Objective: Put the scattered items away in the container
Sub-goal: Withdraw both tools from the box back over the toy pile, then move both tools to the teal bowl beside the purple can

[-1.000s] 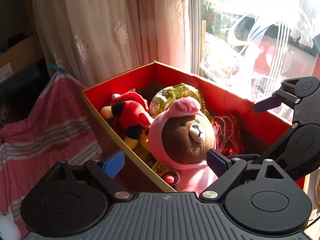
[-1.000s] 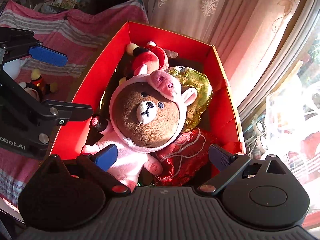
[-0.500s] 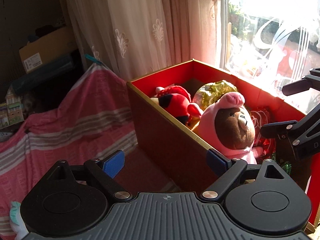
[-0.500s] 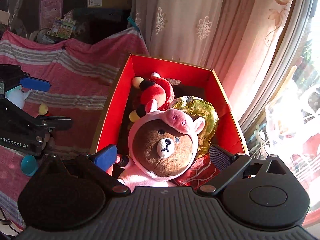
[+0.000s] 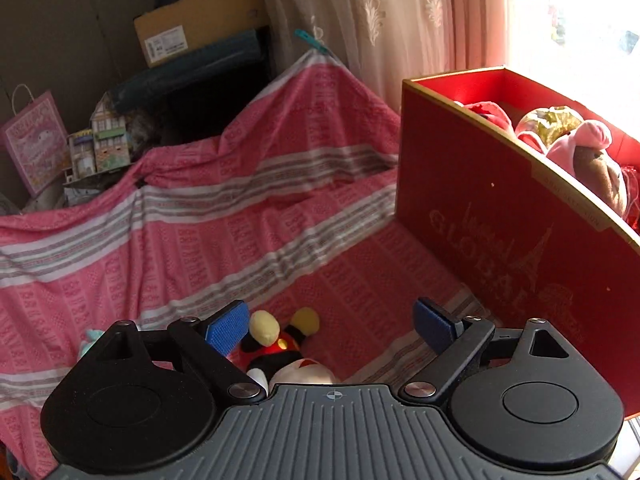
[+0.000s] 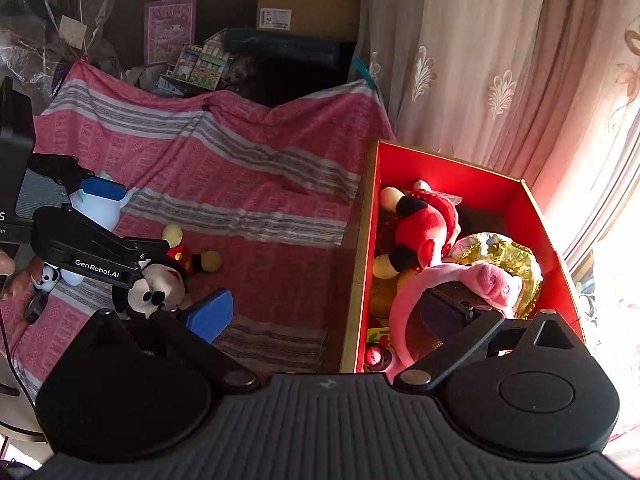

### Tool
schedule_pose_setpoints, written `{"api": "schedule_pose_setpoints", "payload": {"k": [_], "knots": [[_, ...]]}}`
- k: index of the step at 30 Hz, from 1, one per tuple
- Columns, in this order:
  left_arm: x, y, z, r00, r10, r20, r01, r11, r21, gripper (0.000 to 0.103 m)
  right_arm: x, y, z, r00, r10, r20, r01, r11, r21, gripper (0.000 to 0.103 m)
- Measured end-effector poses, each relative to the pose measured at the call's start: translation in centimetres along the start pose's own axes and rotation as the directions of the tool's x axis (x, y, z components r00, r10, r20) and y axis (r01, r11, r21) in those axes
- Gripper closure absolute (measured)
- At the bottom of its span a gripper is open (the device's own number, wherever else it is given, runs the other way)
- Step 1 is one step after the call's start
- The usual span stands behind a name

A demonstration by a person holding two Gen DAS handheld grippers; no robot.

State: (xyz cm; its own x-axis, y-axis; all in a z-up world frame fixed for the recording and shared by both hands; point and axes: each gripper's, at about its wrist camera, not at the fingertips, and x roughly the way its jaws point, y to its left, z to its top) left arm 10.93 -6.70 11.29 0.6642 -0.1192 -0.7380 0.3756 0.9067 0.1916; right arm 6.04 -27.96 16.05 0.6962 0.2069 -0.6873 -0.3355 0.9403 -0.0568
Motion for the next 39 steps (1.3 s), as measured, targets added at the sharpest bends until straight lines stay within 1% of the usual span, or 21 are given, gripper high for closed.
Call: {"api": "schedule_pose_setpoints", "payload": {"k": [6, 11, 14, 16, 20, 23, 28, 31, 36, 39], "knots": [[1.4, 3.8, -4.0, 0.996, 0.029, -0.078, -0.033, 0.999, -0.041, 0.008, 2.3, 4.8, 0.1, 0.998, 0.051, -0.039, -0.052, 0.998, -0.027, 0.003], [2.6, 6.8, -8.3, 0.988, 0.032, -0.154, -0.047, 0.995, -0.09, 0.008, 4.7, 8.5, -0.8, 0.99, 0.113, -0.085, -0.116, 0.993, -0.026, 0.003], [3.5, 7.9, -10.7, 0.98, 0.023, -0.196, -0.047, 0.992, -0.12, 0.008, 6.8, 10.4, -2.0, 0.98, 0.138, -0.14, -0.14, 0.99, -0.007, 0.003], [4.1, 8.2, -12.2, 0.976, 0.005, -0.22, -0.036, 0.99, -0.138, 0.008, 8.3, 11.5, -2.9, 0.973, 0.149, -0.178, -0.149, 0.989, 0.012, 0.003], [5.6, 8.3, -14.9, 0.966, -0.025, -0.256, -0.017, 0.987, -0.161, 0.008, 11.0, 13.1, -4.9, 0.953, 0.184, -0.24, -0.171, 0.982, 0.075, 0.003], [6.8, 8.2, -16.5, 0.959, -0.051, -0.28, -0.003, 0.982, -0.188, 0.01, 12.4, 14.3, -6.3, 0.94, 0.203, -0.273, -0.184, 0.979, 0.092, 0.005], [8.2, 8.8, -18.2, 0.95, -0.085, -0.301, 0.014, 0.973, -0.229, 0.014, 14.5, 16.2, -7.7, 0.917, 0.223, -0.33, -0.199, 0.974, 0.107, 0.009], [8.8, 9.1, -18.5, 0.949, -0.099, -0.3, 0.023, 0.969, -0.247, 0.014, 15.7, 17.1, -8.1, 0.909, 0.226, -0.35, -0.2, 0.974, 0.11, 0.01], [9.4, 8.4, -18.5, 0.948, -0.124, -0.293, 0.055, 0.971, -0.231, 0.019, 16.4, 17.9, -8.3, 0.905, 0.226, -0.361, -0.204, 0.974, 0.098, 0.011], [9.8, 7.7, -18.5, 0.946, -0.143, -0.29, 0.08, 0.972, -0.22, 0.024, 16.7, 18.0, -8.2, 0.908, 0.228, -0.351, -0.206, 0.973, 0.1, 0.011]]}}
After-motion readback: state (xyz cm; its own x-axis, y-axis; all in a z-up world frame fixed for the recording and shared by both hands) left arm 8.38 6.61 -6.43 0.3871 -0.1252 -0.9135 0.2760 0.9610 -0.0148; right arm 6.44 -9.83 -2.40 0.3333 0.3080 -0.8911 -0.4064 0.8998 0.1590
